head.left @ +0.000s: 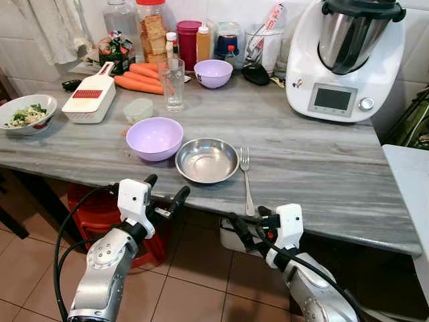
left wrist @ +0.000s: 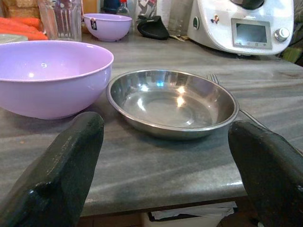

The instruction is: Setting the table

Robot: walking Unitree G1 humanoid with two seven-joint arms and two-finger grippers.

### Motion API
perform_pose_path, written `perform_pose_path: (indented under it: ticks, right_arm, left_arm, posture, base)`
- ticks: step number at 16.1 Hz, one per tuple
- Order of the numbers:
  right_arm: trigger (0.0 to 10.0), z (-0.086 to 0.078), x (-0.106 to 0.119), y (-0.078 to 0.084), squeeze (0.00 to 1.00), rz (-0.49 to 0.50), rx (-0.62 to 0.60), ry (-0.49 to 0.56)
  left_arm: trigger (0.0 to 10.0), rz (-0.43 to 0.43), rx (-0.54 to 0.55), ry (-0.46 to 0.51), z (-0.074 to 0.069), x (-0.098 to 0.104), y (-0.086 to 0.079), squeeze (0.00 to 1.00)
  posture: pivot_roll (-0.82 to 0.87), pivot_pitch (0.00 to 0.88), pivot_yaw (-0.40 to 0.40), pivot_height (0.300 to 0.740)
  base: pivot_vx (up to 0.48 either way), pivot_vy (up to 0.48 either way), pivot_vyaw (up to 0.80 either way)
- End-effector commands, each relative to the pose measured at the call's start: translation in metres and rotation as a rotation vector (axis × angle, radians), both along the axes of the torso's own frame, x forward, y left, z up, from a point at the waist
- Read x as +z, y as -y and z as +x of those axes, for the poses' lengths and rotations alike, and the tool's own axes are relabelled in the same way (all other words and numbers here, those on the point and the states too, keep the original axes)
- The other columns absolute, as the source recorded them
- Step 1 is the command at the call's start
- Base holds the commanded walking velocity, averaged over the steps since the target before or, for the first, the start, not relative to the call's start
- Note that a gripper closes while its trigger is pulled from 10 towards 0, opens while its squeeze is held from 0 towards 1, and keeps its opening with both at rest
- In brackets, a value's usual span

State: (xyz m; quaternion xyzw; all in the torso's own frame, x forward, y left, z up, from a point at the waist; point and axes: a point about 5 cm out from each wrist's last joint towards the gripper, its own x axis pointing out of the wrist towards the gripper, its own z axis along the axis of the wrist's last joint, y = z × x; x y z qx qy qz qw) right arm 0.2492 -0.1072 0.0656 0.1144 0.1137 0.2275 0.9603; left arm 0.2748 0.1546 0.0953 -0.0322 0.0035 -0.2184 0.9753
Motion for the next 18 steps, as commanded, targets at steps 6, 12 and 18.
perform_pose_path:
  ticks: [6,12,18]
  right_arm:
    - [10.0,0.008,0.001,-0.013,0.00,-0.002,0.053,0.011]
    - [10.0,0.011,-0.001,-0.019,0.00,0.000,0.080,0.010]
    - [10.0,0.015,-0.001,-0.027,0.00,-0.004,0.111,0.018]
  left_arm:
    - [10.0,0.008,-0.019,-0.004,0.001,0.001,0.002,0.00]
    - [10.0,0.008,-0.020,-0.001,0.002,0.002,0.004,0.00]
    - [10.0,0.007,-0.020,0.001,0.002,0.002,0.004,0.00]
  posture:
    - [0.04,0.000,0.015,0.740]
    - [0.04,0.000,0.014,0.740]
    - [0.05,0.000,0.011,0.740]
  base:
    - [0.000,0.000,0.00]
    - [0.000,0.000,0.00]
    - [0.000,0.000,0.00]
